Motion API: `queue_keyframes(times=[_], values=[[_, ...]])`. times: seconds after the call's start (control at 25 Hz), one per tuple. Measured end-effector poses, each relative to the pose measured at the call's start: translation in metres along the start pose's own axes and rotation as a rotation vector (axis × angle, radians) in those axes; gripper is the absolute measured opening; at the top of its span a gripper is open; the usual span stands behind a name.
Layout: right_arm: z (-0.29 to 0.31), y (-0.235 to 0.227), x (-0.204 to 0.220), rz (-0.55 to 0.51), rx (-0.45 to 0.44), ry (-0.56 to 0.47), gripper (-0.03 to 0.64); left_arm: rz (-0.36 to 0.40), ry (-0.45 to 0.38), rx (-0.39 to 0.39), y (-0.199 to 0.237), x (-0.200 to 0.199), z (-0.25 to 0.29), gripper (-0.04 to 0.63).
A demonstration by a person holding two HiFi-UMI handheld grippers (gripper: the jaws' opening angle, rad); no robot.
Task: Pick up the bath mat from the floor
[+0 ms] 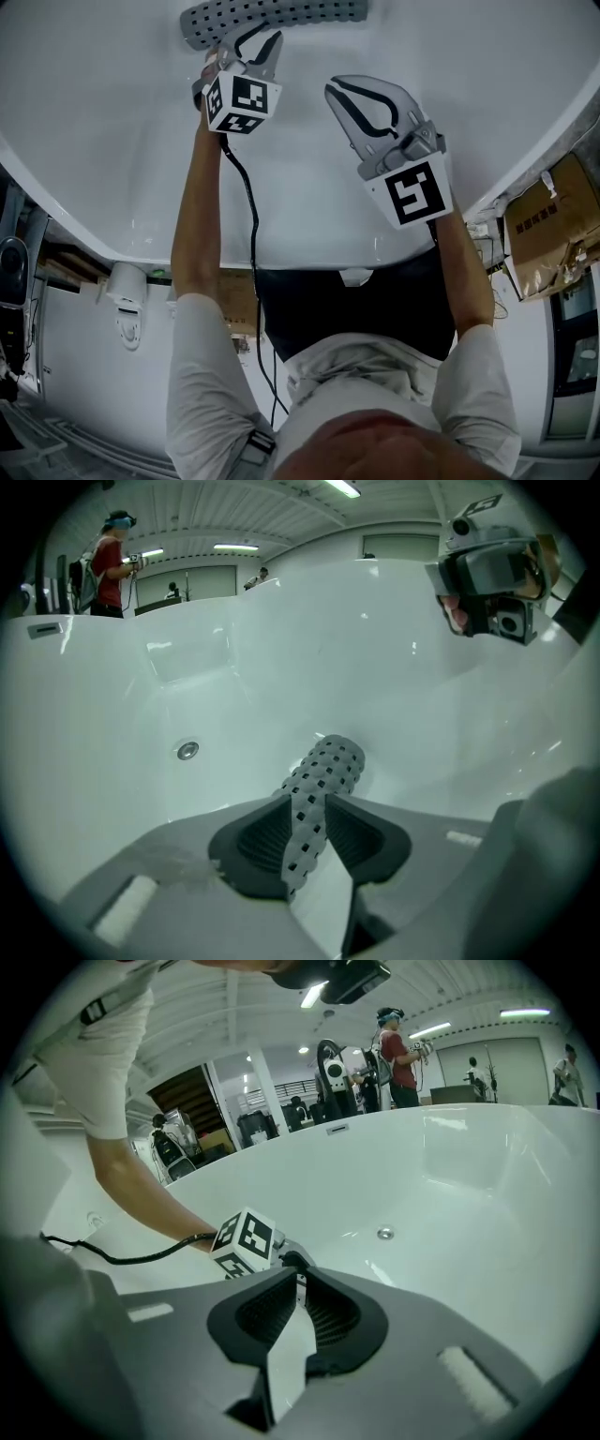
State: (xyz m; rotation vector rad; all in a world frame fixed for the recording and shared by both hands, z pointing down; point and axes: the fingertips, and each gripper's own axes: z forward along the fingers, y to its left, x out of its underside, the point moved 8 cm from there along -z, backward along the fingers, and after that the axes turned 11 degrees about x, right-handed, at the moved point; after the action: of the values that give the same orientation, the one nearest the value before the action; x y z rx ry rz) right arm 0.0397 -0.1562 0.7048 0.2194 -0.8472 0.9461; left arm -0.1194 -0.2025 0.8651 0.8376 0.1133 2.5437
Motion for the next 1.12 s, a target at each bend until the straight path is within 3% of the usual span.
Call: queue_keyframes(times=[0.32,0.84,1.12], values=[[0.003,0.005,0.009,0.058,0.001,0.016,0.043,0.062,0.073,0.023,0.011,0.01,0.028,0.196],[0.004,0.006,0.012,0.081,-0.002,0.006,0.063,0.171,0.183,0.027,0.026,0.019,0.071,0.441],[0.004,0.006,0.016,0.098,0.005,0.014,0.066,0.263,0.269,0.007,0.031,0.031,0.09,0.536]])
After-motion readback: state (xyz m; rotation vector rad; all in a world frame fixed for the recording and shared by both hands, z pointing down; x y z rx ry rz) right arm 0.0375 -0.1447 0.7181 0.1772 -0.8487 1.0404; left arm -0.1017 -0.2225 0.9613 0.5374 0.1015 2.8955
